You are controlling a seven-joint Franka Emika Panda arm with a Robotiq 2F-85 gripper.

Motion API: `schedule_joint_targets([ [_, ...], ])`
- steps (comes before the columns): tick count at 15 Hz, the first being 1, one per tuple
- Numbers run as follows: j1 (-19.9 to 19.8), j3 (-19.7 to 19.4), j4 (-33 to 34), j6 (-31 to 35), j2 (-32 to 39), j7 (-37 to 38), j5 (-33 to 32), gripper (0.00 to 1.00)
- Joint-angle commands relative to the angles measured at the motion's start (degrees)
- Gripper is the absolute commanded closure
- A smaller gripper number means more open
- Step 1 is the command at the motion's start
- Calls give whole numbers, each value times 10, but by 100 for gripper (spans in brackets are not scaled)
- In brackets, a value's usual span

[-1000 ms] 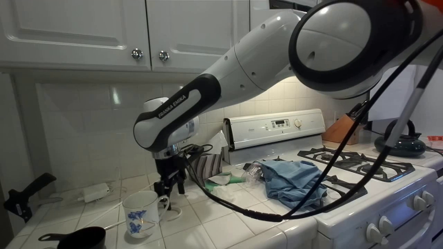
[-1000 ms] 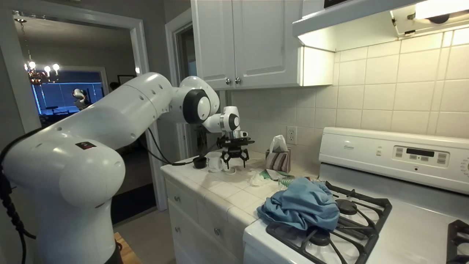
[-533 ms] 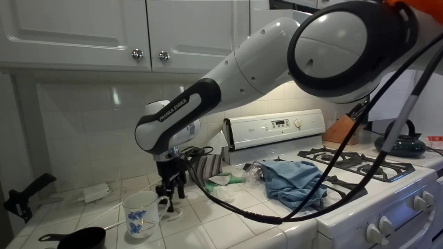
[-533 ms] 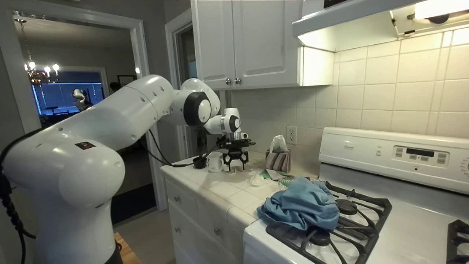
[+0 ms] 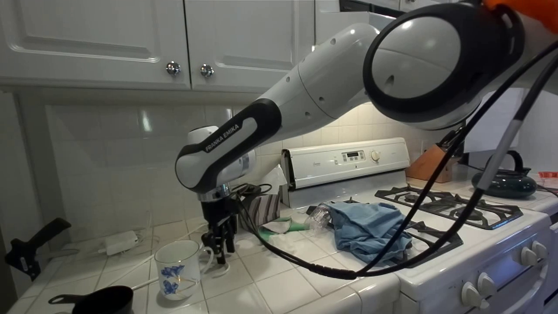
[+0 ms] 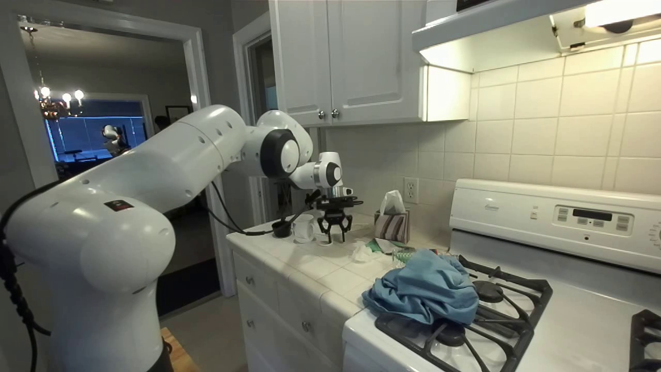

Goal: Hang the white hanger on the right upper cabinet door.

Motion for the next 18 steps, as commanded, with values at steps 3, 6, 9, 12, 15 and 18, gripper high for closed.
schedule_joint_targets([
  [3, -6, 6, 16, -5, 11, -2, 10, 86],
  [6, -6, 6, 16, -5, 11, -2, 10, 98],
  [9, -6, 6, 16, -8, 10, 0, 10, 98],
  [12, -4, 8, 7, -11, -2, 4, 12, 98],
  [15, -1, 16, -15, 4, -29, 6, 10, 98],
  [18, 3, 25, -34, 27, -60, 9, 4, 98],
])
